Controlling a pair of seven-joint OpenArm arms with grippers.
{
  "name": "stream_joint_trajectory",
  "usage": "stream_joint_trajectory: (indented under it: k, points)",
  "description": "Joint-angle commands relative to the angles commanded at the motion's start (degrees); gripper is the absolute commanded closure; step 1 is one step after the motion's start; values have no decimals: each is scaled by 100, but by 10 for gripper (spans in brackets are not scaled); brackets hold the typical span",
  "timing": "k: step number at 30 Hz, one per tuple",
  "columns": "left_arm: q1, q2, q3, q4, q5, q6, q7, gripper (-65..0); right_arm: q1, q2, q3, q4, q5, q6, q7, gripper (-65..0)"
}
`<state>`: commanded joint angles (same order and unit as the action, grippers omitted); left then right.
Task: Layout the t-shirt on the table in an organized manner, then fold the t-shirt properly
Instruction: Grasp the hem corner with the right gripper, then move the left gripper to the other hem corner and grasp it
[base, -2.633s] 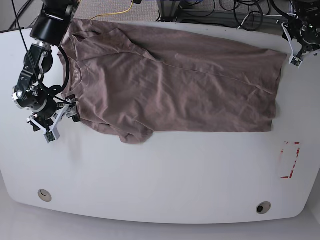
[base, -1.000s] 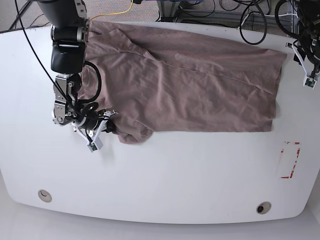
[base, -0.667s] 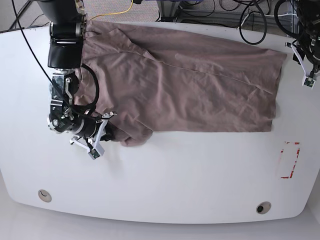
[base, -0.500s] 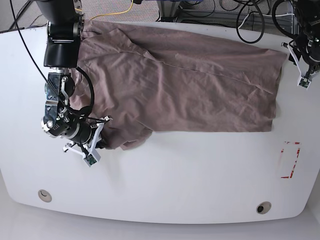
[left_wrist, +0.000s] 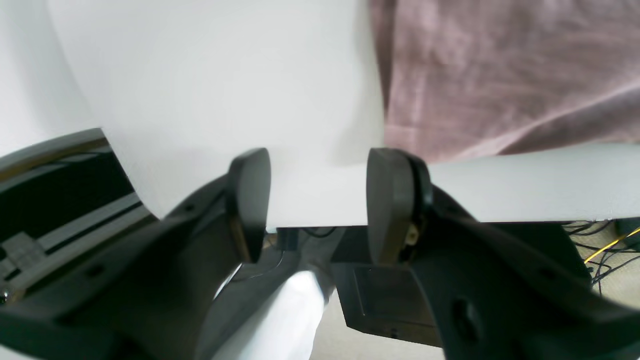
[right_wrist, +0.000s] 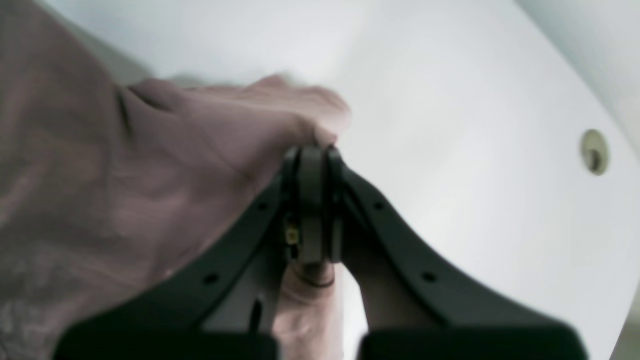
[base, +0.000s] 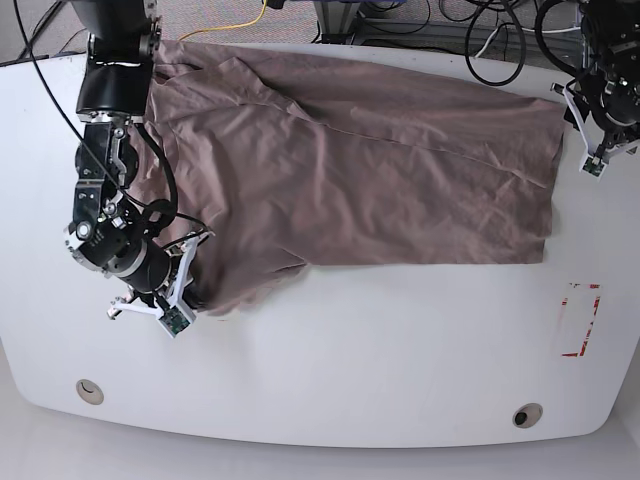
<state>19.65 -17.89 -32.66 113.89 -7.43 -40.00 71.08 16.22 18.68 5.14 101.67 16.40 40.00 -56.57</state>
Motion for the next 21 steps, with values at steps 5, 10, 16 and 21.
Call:
stream_joint_trajectory:
  k: [5, 10, 16, 21]
  points:
    - [-79, 0, 35, 0, 0, 0, 0, -287, 70, 88, 0, -519, 0, 0, 158, -2]
    - [-299, 105, 62, -9, 9, 0, 9, -289, 167, 123, 0, -1187, 0, 0, 633, -44]
    - [-730, 114, 53, -18, 18, 0, 9, -292, 237, 273, 0, -1512, -9, 0, 835, -360]
    - [-1327, 114, 44, -149, 18, 0, 9, -293, 202, 325, 9, -1354, 0, 0, 844, -625]
